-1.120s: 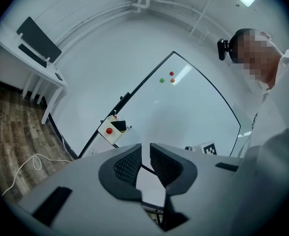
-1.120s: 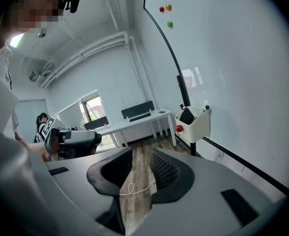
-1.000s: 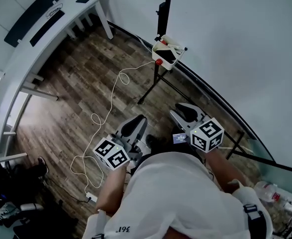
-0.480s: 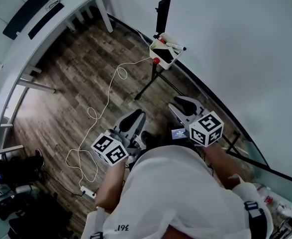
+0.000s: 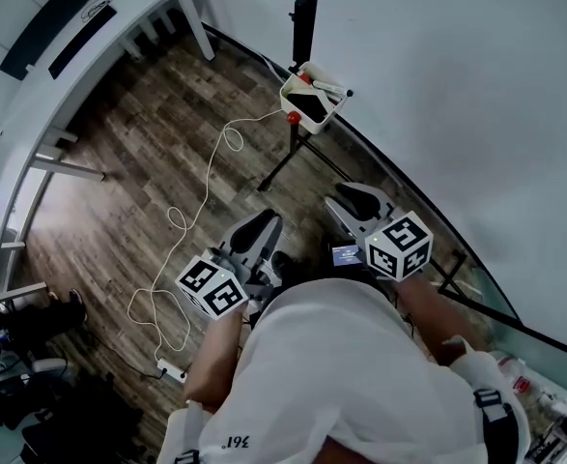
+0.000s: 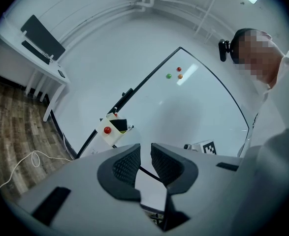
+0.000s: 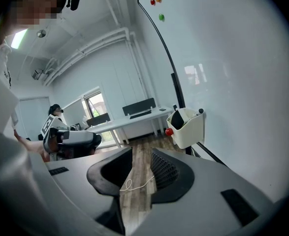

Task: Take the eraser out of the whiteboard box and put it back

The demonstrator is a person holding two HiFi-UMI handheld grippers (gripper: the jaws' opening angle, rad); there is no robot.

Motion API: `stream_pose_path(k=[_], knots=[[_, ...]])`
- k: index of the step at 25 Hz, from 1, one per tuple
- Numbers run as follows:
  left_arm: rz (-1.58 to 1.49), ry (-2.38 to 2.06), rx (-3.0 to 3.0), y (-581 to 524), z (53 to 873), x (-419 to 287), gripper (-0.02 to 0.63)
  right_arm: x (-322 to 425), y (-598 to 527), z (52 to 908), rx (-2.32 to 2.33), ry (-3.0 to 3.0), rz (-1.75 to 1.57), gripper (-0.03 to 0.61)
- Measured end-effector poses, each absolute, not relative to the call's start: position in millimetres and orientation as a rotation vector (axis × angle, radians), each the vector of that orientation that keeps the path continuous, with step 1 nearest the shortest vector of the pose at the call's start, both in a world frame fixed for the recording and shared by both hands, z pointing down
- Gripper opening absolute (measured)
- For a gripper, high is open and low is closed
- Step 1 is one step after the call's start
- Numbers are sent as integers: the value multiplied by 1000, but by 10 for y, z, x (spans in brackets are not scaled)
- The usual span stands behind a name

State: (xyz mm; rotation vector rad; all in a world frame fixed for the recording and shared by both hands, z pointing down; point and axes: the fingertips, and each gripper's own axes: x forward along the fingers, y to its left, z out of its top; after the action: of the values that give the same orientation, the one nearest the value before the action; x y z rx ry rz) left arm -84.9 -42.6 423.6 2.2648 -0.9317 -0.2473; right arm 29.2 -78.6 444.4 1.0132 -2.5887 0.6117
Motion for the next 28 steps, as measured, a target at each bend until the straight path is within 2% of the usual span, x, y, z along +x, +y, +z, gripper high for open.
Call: stream_pose_path(k=[9, 28], knots=[[-241, -908, 2277, -565, 4237, -758, 57, 381, -897, 4430, 1028, -2583, 596, 132], [-210, -904, 2413, -1351, 4058, -640, 57, 440, -1784, 4066, 1051, -2582, 322, 132]])
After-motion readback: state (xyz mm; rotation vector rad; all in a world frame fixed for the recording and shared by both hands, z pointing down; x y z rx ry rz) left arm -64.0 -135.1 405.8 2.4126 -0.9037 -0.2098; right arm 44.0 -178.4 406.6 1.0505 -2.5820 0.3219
